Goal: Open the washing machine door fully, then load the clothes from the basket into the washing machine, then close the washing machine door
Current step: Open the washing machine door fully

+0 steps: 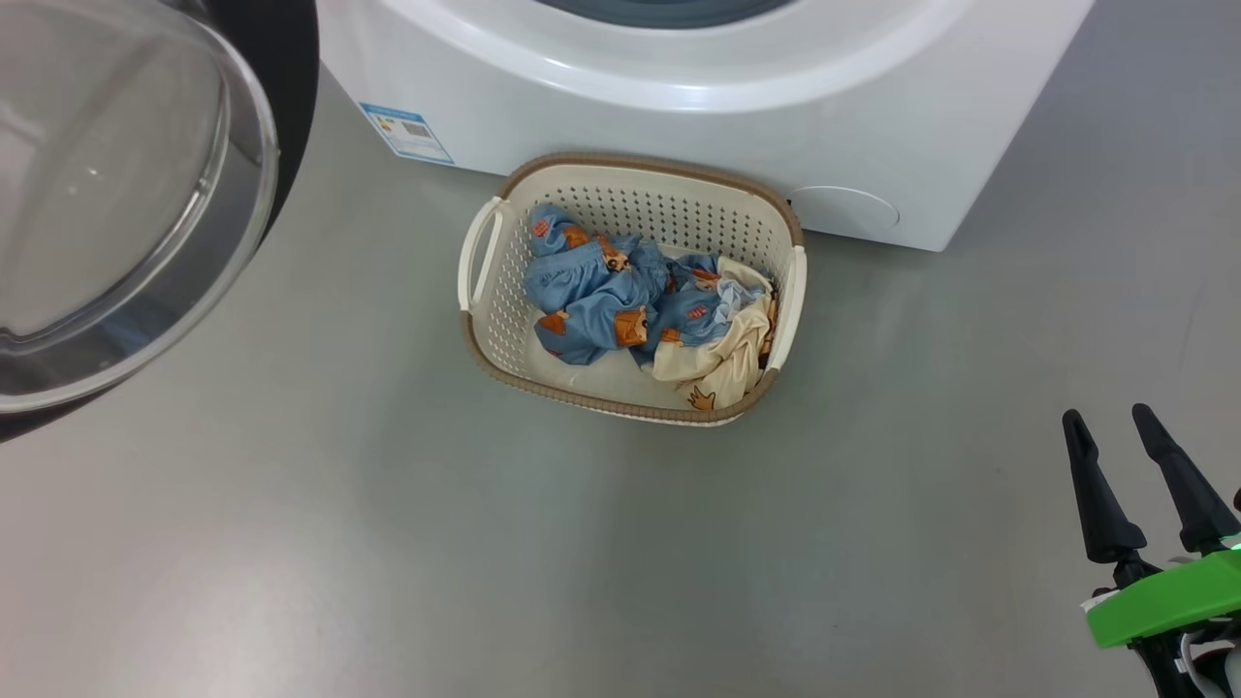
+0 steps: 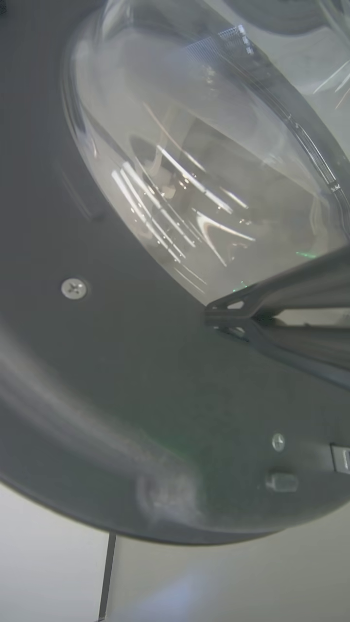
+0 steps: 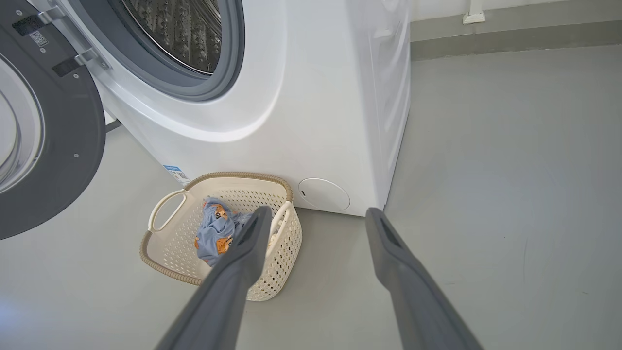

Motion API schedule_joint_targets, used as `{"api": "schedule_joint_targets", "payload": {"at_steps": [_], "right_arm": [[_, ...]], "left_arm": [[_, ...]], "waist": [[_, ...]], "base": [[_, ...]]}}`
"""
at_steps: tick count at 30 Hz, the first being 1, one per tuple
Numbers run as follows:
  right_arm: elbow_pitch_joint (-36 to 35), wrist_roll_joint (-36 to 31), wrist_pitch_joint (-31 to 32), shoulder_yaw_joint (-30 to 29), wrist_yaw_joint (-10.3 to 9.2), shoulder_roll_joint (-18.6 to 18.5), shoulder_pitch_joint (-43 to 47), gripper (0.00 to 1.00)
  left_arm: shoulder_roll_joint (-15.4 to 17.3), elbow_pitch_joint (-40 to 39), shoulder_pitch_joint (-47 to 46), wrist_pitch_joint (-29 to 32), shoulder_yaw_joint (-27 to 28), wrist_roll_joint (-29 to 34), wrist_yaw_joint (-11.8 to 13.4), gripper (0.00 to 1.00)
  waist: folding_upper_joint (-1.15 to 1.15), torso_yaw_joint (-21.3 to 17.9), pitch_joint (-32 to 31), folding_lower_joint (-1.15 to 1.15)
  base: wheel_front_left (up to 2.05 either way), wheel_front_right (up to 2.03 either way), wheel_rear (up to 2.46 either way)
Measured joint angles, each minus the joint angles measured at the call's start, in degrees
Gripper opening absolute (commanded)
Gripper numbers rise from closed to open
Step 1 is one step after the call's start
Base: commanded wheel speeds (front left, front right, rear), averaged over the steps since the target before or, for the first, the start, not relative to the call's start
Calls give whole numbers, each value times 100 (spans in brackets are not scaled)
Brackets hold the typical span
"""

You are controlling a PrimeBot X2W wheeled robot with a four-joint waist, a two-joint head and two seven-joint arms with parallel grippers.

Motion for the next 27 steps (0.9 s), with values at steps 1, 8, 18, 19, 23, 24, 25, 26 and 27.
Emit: {"api": "schedule_joint_targets", "payload": {"at_steps": [1, 8, 18, 19, 23, 24, 25, 26, 27], "right_arm": [[2, -1, 0, 11, 0, -3, -1, 100], [46, -1, 0, 35, 0, 16, -1, 100], [104, 1, 0, 98, 0, 158, 51, 100], [105, 2, 0, 102, 0, 166, 59, 100], [105, 3, 0, 98, 0, 169, 168, 100], [115, 3, 0, 97, 0, 177, 211, 100], [115, 4, 0, 97, 0, 179, 258, 100], [118, 4, 0, 96, 0, 187, 294, 100], [122, 5, 0, 94, 0, 198, 305, 100]], "left_arm": [[8, 21, -13, 0, 11, 21, 0, 0], [-8, 47, -66, 0, 29, 156, 0, 0], [-207, -377, 509, 0, -104, 165, 0, 0], [-212, -415, 581, 0, -137, 164, 0, 0], [-231, -536, 806, 0, -301, 133, 0, 4], [-246, -577, 884, 0, -363, 99, 0, 8], [-278, -628, 951, 0, -412, 67, 0, 10], [-308, -684, 1035, 0, -483, -1, 0, 10], [-323, -738, 1135, 0, -566, -58, 0, 14]], "waist": [[0, -14, 22, 0], [0, -41, -83, 0], [0, 32, -509, 0], [0, 38, -556, 0], [0, 59, -695, 0], [0, 66, -738, 0], [0, 73, -780, 0], [0, 79, -821, 0], [0, 83, -861, 0]], "base": [[0, 0, 0], [0, 0, 0], [0, 0, 0], [0, 0, 0], [0, 0, 0], [0, 0, 0], [0, 0, 0], [0, 0, 0], [0, 0, 0]]}}
